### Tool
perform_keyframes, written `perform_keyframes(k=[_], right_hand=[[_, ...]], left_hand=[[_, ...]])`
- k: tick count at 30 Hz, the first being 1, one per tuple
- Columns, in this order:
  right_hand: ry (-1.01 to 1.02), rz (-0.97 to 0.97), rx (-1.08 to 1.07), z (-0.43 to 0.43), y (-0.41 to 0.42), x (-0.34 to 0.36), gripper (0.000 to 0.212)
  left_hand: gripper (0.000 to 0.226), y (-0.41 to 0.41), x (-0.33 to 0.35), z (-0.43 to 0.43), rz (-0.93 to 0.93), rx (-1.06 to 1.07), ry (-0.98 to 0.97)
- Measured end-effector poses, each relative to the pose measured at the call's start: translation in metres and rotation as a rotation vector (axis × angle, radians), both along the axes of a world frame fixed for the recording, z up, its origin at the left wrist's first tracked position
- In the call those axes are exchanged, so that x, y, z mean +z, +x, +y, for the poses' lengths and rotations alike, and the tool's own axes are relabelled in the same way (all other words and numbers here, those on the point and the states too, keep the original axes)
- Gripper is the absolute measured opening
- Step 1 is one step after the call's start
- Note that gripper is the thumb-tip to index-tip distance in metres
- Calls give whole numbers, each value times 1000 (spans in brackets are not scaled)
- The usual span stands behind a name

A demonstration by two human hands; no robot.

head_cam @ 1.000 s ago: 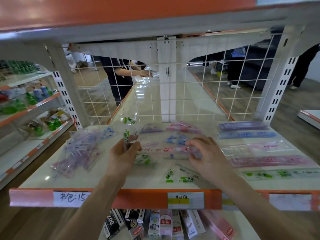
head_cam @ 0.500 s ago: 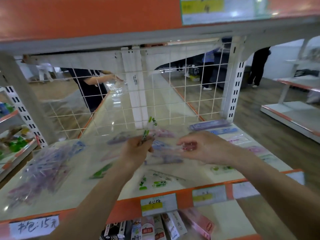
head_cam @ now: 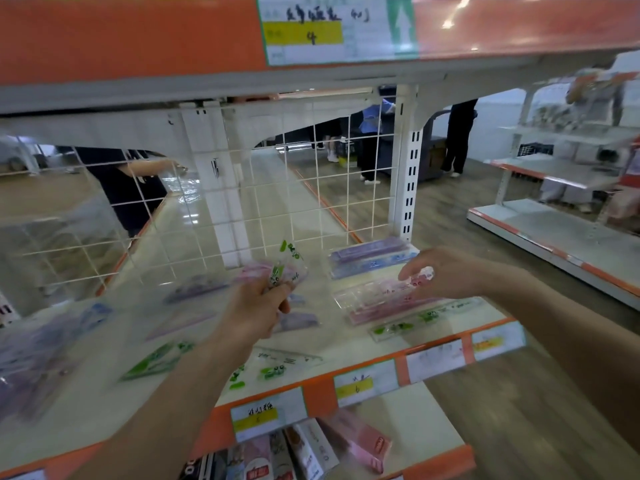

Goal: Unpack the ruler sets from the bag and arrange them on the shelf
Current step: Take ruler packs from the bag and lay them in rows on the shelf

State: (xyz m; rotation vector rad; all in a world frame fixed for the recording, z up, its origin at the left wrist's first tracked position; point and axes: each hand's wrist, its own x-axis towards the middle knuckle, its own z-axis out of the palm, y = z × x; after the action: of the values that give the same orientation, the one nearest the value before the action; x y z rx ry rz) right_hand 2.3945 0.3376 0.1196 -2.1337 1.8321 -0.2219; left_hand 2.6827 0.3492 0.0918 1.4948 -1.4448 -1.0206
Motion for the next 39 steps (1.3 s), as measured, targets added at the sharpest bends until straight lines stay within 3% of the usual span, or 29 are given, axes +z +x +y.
perform_keyframes(k=[9, 16, 18, 22, 29, 39], right_hand=[[103, 163, -26, -4, 7, -7, 36], [102, 115, 17, -10, 2, -12, 39], [15, 30, 7, -8, 9, -6, 34], [-98, -322, 22, -1, 40, 6, 22], [124, -802, -3, 6, 97, 9, 19], [82, -802, 91, 0, 133, 11, 22]], left_hand=[[28, 3, -2, 3, 16, -19, 60], [22, 6, 2, 4, 65, -33, 66], [20, 6, 3, 4, 79, -41, 69], [19, 2, 7, 5, 174, -61, 104], [23, -3, 11, 8, 242, -111, 146], [12, 21, 10, 4, 147, -78, 74]])
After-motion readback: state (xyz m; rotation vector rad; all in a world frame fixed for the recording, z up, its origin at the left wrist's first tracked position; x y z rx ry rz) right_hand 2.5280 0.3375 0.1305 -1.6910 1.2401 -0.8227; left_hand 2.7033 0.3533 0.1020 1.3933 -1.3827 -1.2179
